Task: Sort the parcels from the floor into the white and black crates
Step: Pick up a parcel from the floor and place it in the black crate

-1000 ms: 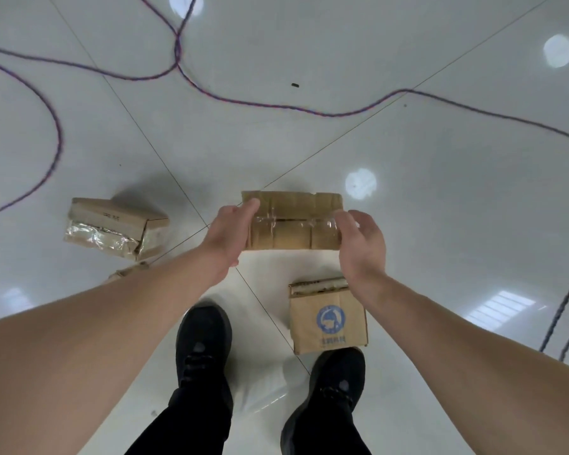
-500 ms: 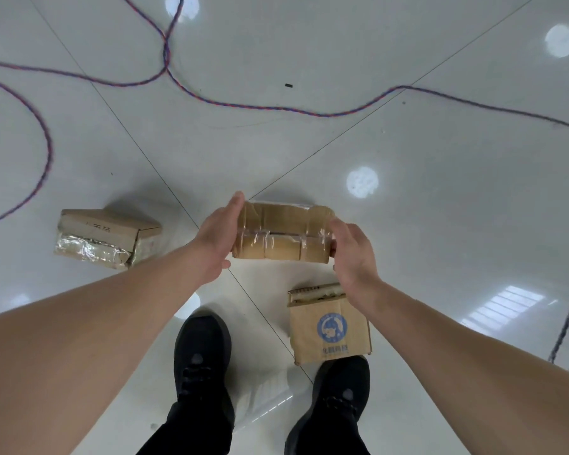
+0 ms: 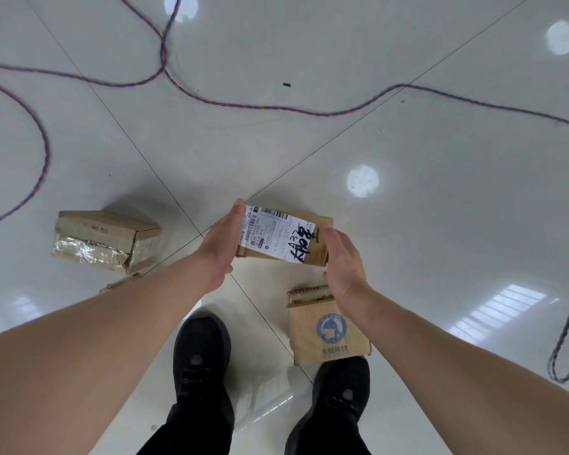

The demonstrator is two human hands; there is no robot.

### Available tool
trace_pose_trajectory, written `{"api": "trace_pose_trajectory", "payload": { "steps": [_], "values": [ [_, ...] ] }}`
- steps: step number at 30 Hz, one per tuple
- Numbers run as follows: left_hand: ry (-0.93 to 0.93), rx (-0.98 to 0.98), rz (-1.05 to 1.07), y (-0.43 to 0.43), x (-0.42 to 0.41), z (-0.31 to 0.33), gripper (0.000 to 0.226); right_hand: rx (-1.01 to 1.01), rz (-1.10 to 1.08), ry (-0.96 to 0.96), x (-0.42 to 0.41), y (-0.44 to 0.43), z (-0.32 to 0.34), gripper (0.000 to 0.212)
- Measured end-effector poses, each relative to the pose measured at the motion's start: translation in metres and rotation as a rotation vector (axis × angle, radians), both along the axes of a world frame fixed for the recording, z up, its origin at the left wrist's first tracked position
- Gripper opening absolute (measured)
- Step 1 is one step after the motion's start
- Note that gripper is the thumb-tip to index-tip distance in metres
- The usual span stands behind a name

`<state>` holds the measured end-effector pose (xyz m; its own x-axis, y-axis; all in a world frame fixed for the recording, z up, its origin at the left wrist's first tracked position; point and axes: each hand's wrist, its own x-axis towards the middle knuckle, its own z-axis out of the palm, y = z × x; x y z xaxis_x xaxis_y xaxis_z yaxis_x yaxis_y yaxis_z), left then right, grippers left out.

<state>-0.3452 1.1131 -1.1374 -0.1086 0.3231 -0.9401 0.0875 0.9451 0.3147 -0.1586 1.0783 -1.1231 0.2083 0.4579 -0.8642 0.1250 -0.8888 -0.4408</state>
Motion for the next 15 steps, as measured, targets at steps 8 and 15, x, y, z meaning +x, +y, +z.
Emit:
{"api": "trace_pose_trajectory", "payload": {
  "steps": [8, 15],
  "values": [
    [0.001, 0.017, -0.067, 0.005, 0.001, 0.102, 0.058, 0.018, -0.062, 0.021, 0.003, 0.002, 0.086, 0.066],
    [0.011, 0.07, -0.069, 0.012, 0.003, 0.247, 0.056, 0.096, -0.09, -0.013, 0.014, 0.008, 0.225, 0.077]
  ]
}}
